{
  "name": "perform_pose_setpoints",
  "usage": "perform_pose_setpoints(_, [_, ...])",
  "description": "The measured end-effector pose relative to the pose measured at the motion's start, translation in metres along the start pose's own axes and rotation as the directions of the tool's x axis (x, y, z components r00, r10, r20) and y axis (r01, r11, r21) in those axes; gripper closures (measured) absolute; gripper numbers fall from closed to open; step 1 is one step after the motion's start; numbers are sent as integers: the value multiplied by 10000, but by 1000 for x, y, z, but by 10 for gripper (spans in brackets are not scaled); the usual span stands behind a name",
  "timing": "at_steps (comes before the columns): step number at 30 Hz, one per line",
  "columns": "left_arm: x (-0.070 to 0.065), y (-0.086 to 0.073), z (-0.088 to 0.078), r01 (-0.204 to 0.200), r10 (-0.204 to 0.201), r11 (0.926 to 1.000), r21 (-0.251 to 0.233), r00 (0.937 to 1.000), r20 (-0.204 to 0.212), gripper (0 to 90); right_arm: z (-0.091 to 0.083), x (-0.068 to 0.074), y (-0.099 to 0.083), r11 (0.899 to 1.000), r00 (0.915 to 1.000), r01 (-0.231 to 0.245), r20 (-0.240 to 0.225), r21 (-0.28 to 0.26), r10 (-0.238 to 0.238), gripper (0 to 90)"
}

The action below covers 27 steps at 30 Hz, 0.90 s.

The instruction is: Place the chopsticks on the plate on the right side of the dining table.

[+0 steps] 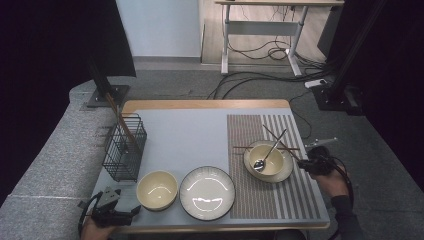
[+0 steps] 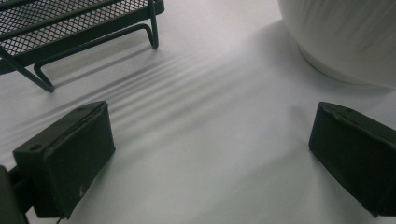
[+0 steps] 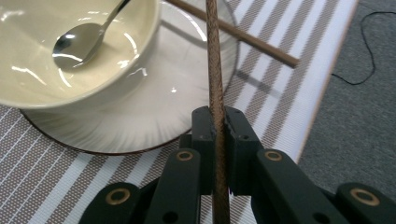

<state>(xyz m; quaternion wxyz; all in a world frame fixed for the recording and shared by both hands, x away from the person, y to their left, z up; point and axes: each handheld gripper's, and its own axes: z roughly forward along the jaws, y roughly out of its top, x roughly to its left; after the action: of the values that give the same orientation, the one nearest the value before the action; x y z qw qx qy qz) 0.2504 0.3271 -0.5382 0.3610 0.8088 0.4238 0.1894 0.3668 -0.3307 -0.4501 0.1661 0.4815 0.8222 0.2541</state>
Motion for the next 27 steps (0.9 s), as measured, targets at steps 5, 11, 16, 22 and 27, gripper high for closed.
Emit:
perform_pose_setpoints(5, [0, 0, 0, -7, 7, 10000, 8, 10000, 5, 0, 9, 8, -1, 9997, 9997, 186, -170, 132, -184, 839])
perform_pose_setpoints(11, [0, 0, 0, -8, 8, 10000, 8, 10000, 1, 0, 19, 13, -3, 9993, 9992, 282, -286, 258, -275, 839])
perform_pose_setpoints(16, [0, 0, 0, -10, 10, 10000, -1, 10000, -5, 0, 24, 16, -2, 9990, 9987, 339, -397, 306, -327, 839])
perform_pose_setpoints(22, [0, 0, 0, -11, 11, 10000, -2, 10000, -8, 0, 29, 19, 0, 9986, 9978, 446, -506, 299, -430, 838])
perform_pose_setpoints(27, [0, 0, 0, -13, 13, 10000, -5, 10000, -9, 0, 34, 21, 1, 9980, 9972, 516, -560, 359, -495, 837])
